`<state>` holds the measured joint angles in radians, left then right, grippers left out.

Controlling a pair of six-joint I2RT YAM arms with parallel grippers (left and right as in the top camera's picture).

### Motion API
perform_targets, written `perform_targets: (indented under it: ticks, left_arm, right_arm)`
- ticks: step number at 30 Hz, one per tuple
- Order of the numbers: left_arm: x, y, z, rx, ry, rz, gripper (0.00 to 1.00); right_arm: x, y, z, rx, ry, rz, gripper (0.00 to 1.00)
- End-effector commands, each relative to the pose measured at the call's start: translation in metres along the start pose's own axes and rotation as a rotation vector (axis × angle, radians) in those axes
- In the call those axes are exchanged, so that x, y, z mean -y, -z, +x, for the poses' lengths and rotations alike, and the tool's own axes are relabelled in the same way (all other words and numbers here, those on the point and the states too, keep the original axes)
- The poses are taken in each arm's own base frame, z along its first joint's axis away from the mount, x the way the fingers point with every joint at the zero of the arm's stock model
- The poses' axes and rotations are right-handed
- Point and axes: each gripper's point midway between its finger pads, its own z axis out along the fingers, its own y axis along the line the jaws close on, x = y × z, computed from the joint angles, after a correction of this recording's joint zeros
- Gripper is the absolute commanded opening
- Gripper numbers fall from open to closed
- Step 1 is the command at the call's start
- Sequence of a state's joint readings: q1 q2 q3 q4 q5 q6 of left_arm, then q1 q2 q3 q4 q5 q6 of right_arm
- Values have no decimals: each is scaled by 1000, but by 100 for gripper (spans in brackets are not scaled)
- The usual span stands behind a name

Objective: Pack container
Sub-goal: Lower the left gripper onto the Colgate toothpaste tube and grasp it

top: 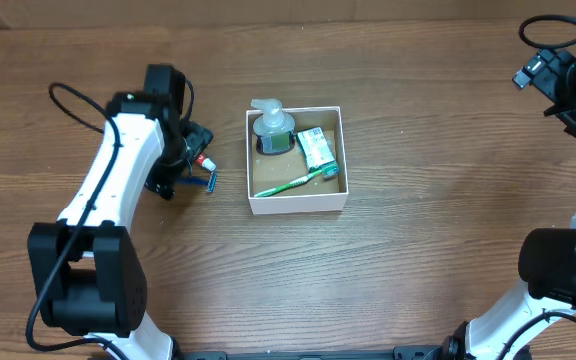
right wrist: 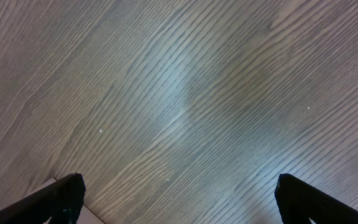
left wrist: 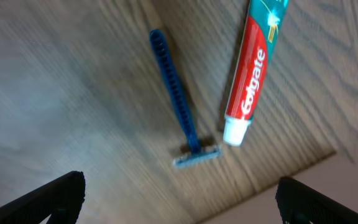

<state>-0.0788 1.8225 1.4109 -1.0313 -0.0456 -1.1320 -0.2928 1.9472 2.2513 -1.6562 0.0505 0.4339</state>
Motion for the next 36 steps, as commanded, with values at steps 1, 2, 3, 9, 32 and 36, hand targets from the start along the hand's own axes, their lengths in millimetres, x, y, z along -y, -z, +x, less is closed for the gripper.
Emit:
perform_targets:
  ticks: [1,2,3,9,32,36]
  left_arm:
    - [-3,-18,2,17,38,8,100]
    - [-2,-25,1,27,39,22,100]
    - [-3,-29,1,30,39,25,100]
    - [-7,-52,1,49,40,29,100]
    - [-21,-111,6,24,33,-87,94]
    - [-18,-111,5,28,0,-78,95]
  right_arm:
    - [-3,6,-1,18,-2,-15,100]
    - [-3,6,-1,18,-2,-15,100]
    - [-3,6,-1,18,-2,-15,100]
    - [-3,6,-1,18,-2,-15,100]
    - [-3,6,-1,18,-2,-15,100]
    - [-3,6,-1,18,-2,-15,100]
